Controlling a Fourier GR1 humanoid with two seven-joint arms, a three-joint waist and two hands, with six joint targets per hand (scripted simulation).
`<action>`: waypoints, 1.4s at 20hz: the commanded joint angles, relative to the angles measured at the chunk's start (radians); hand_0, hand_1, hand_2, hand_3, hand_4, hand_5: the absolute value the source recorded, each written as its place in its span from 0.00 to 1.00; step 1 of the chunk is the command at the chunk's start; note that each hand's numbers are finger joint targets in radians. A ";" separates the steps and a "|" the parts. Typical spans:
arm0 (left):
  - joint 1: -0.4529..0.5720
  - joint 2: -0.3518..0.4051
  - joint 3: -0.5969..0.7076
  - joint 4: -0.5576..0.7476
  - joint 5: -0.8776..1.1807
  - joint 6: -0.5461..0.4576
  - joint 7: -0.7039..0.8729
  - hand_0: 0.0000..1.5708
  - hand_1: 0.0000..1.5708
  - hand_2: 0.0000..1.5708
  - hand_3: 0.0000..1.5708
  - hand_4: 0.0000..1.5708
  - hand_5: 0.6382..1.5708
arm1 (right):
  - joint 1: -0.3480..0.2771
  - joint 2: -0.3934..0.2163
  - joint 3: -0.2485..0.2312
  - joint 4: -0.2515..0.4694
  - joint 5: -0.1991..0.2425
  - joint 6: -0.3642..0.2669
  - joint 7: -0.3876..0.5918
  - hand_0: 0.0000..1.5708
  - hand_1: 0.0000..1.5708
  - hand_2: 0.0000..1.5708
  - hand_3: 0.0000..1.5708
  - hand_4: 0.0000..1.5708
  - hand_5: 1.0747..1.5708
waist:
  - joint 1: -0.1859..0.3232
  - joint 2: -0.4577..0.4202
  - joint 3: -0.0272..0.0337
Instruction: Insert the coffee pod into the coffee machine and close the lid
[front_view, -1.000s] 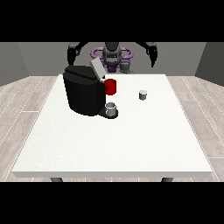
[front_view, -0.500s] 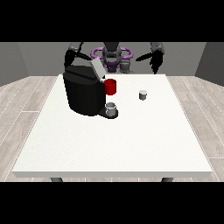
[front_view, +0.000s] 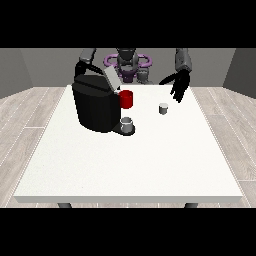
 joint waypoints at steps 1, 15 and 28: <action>-0.064 0.073 0.028 0.153 -0.033 -0.052 -0.080 0.00 0.00 0.00 0.00 0.00 1.00 | -0.011 0.022 0.060 -0.046 0.033 -0.056 0.071 0.00 0.00 0.00 0.00 0.00 1.00 | -0.017 0.025 -0.0005; -0.212 -0.060 -0.071 0.344 -0.292 0.166 -0.097 0.60 0.60 0.61 0.44 0.05 1.00 | -0.126 0.023 0.021 0.124 0.008 -0.058 0.064 0.00 0.00 0.00 0.00 0.00 1.00 | 0.020 0.061 0.0002; -0.267 -0.025 -0.193 0.422 -0.514 0.149 -0.096 0.56 0.56 0.64 0.52 0.18 1.00 | -0.142 0.022 -0.034 0.295 -0.043 -0.029 -0.085 0.00 0.00 0.00 0.00 0.00 1.00 | 0.031 0.074 0.0009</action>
